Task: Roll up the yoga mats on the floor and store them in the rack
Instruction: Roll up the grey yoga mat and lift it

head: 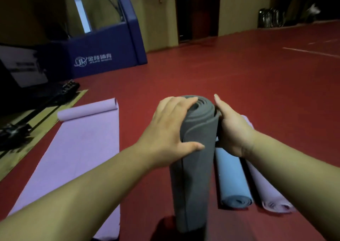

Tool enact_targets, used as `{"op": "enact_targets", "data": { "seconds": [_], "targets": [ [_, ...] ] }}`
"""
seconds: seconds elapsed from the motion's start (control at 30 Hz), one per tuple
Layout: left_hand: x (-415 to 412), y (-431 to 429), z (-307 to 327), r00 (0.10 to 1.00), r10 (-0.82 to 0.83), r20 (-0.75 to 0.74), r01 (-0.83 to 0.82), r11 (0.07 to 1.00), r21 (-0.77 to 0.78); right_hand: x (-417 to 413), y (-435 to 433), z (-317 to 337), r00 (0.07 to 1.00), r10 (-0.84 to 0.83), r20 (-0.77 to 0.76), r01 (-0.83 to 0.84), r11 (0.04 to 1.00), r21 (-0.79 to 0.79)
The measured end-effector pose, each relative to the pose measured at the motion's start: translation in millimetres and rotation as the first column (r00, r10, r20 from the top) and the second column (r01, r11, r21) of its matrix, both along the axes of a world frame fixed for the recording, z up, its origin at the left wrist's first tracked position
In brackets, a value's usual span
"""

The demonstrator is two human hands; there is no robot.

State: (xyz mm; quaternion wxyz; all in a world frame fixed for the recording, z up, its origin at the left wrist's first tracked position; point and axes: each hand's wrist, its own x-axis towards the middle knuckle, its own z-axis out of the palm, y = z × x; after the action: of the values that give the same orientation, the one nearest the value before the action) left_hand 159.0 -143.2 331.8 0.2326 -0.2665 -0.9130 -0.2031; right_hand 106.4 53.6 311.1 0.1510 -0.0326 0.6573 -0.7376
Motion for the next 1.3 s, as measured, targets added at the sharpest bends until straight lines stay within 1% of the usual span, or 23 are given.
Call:
{"op": "enact_targets", "data": {
  "seconds": [0.1, 0.17, 0.23, 0.33, 0.43, 0.53, 0.57, 0.6, 0.67, 0.7, 0.73, 0.77, 0.83, 0.93, 1.03, 1.1, 1.2, 1.3],
  "targets": [
    [3, 10, -18, 0.993, -0.001, 0.122, -0.020, 0.985, 0.170, 11, 10, -3, 1.000, 0.007, -0.008, -0.007, 0.999, 0.034],
    [3, 10, -22, 0.985, -0.012, 0.174, -0.032, 0.969, 0.245, 10, 6, -8, 0.999, 0.011, -0.039, -0.009, 0.999, 0.050],
    [4, 5, -20, 0.983, -0.008, 0.183, -0.048, 0.953, 0.300, 10, 2, -8, 0.997, -0.007, -0.080, 0.010, 1.000, 0.027],
    [7, -2, -20, 0.988, 0.034, 0.153, -0.090, 0.920, 0.381, 11, -2, -9, 0.987, 0.047, -0.156, -0.045, 0.999, 0.017],
    [11, -9, -24, 0.987, 0.071, 0.143, -0.122, 0.913, 0.388, 7, -8, -13, 0.964, 0.134, -0.231, -0.129, 0.991, 0.038],
    [12, -16, -23, 0.982, 0.111, 0.152, -0.161, 0.913, 0.374, 3, -19, -17, 0.956, 0.124, -0.267, -0.112, 0.992, 0.061],
    [13, -20, -23, 0.979, 0.123, 0.163, -0.176, 0.914, 0.367, 2, -24, -17, 0.952, 0.108, -0.288, -0.096, 0.994, 0.058],
    [14, -24, -23, 0.976, 0.134, 0.171, -0.188, 0.915, 0.358, 0, -29, -16, 0.939, 0.093, -0.330, -0.068, 0.994, 0.087],
    [19, -34, -23, 0.968, 0.154, 0.196, -0.217, 0.910, 0.354, 5, -41, -11, 0.871, 0.091, -0.483, 0.027, 0.972, 0.233],
    [24, -38, -23, 0.963, 0.160, 0.217, -0.231, 0.903, 0.361, 7, -46, -10, 0.812, 0.094, -0.576, 0.100, 0.950, 0.295],
    [29, -42, -24, 0.957, 0.165, 0.237, -0.246, 0.896, 0.370, 11, -50, -10, 0.756, 0.102, -0.646, 0.146, 0.937, 0.318],
    [35, -45, -26, 0.951, 0.173, 0.256, -0.262, 0.890, 0.372, 15, -53, -10, 0.725, 0.124, -0.677, 0.152, 0.931, 0.333],
    [46, -57, -32, 0.939, 0.210, 0.274, -0.300, 0.888, 0.348, 22, -59, -10, 0.679, 0.218, -0.701, 0.124, 0.907, 0.402],
    [61, -81, -35, 0.912, 0.260, 0.316, -0.358, 0.882, 0.307, 35, -69, -4, 0.572, 0.396, -0.719, 0.108, 0.832, 0.544],
    [74, -110, -29, 0.905, 0.238, 0.353, -0.338, 0.905, 0.258, 48, -79, 3, 0.445, 0.525, -0.726, 0.106, 0.774, 0.625],
    [79, -125, -27, 0.903, 0.193, 0.384, -0.301, 0.921, 0.246, 52, -84, 6, 0.394, 0.582, -0.711, 0.137, 0.728, 0.671],
    [88, -143, -32, 0.902, 0.125, 0.414, -0.270, 0.910, 0.313, 56, -95, 12, 0.333, 0.634, -0.698, 0.159, 0.692, 0.705],
    [102, -161, -45, 0.909, 0.090, 0.406, -0.275, 0.863, 0.425, 60, -119, 16, 0.248, 0.695, -0.675, 0.126, 0.668, 0.733]
  ]
}}
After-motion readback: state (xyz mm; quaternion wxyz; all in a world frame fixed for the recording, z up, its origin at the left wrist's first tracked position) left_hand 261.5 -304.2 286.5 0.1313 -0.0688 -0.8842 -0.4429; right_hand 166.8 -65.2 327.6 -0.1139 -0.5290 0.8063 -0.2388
